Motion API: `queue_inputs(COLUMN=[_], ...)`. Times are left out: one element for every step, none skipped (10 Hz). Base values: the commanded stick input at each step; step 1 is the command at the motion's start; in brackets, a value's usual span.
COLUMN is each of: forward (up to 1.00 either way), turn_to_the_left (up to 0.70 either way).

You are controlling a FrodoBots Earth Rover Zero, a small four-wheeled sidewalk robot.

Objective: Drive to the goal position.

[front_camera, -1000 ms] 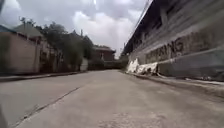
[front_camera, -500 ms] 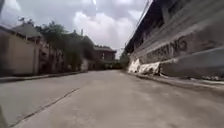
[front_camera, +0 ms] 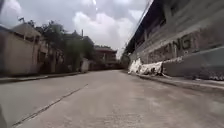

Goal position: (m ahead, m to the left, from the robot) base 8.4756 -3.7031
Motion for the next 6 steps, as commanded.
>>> queue_inputs(forward=[0.5,0.5,0.5,0.5,0.5,0.5], turn_to_the_left=[0.01,0.01,0.01,0.01,0.01,0.01])
